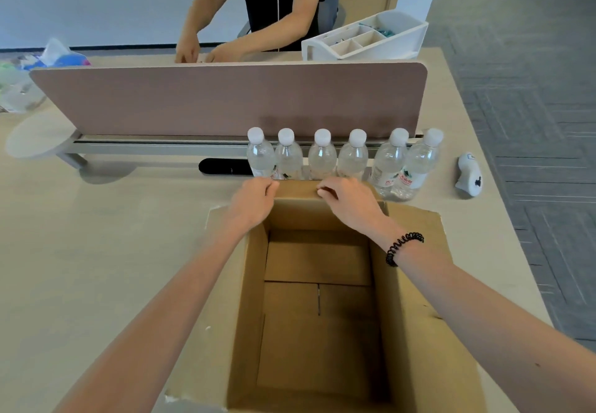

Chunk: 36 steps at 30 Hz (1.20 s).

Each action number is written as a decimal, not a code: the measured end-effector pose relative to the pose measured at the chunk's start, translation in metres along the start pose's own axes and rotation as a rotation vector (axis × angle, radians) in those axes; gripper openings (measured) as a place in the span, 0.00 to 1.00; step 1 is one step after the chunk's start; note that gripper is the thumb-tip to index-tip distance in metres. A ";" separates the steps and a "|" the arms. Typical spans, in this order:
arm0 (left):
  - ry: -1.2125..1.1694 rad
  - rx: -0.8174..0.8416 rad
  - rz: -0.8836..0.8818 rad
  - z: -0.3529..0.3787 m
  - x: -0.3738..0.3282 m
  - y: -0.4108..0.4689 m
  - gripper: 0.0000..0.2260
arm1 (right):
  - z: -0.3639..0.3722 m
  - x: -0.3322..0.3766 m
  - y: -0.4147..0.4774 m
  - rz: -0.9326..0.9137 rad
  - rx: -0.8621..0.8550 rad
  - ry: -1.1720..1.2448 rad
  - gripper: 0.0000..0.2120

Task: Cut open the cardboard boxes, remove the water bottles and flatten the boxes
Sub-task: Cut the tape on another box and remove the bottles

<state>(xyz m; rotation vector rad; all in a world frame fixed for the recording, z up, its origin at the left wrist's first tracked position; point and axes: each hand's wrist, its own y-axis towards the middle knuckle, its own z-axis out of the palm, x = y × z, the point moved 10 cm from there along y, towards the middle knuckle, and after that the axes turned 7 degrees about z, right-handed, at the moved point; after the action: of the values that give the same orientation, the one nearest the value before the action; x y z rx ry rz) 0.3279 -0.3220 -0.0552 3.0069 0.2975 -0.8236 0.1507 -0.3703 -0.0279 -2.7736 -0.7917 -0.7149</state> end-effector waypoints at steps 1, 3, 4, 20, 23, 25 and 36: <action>0.021 -0.050 0.062 -0.002 -0.012 -0.007 0.18 | -0.004 -0.002 -0.009 -0.009 -0.009 0.011 0.11; 0.090 -0.141 0.156 -0.002 -0.029 -0.019 0.16 | -0.012 -0.007 -0.025 -0.024 -0.021 0.037 0.11; 0.094 -0.154 0.173 0.000 -0.036 -0.025 0.14 | -0.015 -0.010 -0.033 -0.030 -0.026 0.044 0.12; -0.221 0.073 0.093 0.088 -0.157 -0.142 0.21 | -0.055 -0.115 -0.184 0.005 -0.143 0.055 0.14; -0.334 0.227 -0.037 0.121 -0.166 -0.160 0.32 | -0.051 -0.141 -0.212 0.049 -0.147 0.063 0.14; -0.423 0.344 -0.114 0.143 -0.174 -0.174 0.44 | -0.048 -0.157 -0.231 0.075 -0.150 0.071 0.14; -0.332 0.267 -0.169 0.163 -0.201 -0.189 0.24 | -0.010 -0.208 -0.296 0.215 -0.054 0.114 0.08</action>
<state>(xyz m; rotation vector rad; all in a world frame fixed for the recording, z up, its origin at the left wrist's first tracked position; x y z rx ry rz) 0.0411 -0.1822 -0.0867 3.0324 0.4704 -1.4635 -0.1664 -0.2179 -0.1124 -2.7784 -0.4508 -0.8533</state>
